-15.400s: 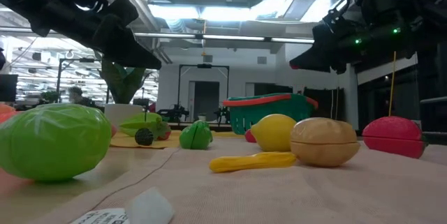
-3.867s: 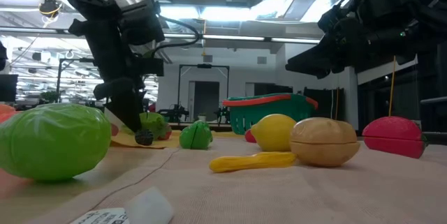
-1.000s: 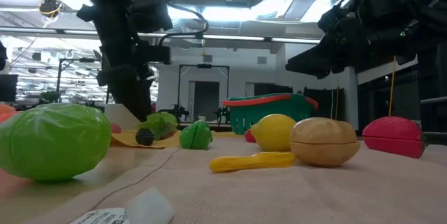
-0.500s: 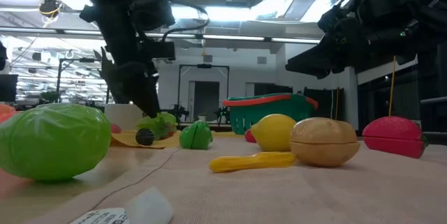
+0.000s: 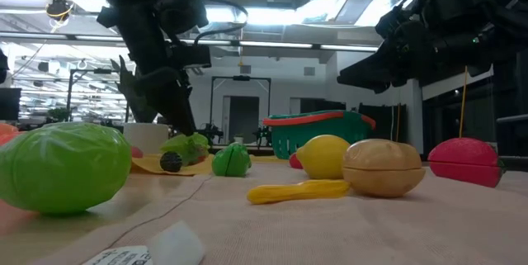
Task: Pick and placing Produce into tupperware
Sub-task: Put the starfruit into the basket
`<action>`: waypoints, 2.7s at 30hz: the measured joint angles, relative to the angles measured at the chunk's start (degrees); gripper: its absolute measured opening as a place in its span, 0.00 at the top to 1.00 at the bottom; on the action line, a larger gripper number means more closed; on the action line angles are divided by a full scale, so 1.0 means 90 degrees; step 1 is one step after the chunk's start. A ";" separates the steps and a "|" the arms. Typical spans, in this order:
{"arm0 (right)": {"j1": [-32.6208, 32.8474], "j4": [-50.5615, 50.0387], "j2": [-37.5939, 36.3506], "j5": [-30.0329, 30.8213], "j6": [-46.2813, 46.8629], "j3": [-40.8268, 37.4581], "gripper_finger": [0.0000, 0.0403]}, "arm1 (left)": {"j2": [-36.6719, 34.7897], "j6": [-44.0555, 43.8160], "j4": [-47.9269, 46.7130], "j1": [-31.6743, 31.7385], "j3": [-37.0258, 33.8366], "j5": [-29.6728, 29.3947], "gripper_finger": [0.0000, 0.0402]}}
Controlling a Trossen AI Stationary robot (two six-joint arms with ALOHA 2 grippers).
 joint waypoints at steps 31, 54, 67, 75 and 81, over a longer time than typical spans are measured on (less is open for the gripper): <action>0.0000 0.0058 0.0002 0.0000 0.0002 0.0000 0.61 | 0.0491 0.0704 0.0040 0.0009 0.0022 0.0482 0.35; 0.0000 0.0097 0.0002 0.0000 0.0002 0.0000 0.61 | 0.0517 0.0693 -0.0238 0.0245 -0.0012 0.0491 0.35; 0.0000 0.0099 0.0002 0.0002 0.0010 0.0000 0.61 | 0.0856 0.0692 -0.0128 0.0282 0.0000 0.0392 0.36; -0.0004 0.0108 0.0002 0.0002 0.0003 0.0000 0.61 | 0.0865 0.0682 -0.0159 0.0282 0.0031 0.0310 0.45; -0.0005 0.0097 0.0002 0.0002 0.0002 0.0000 0.61 | 0.0865 0.0681 -0.0203 0.0282 0.0182 0.0308 0.45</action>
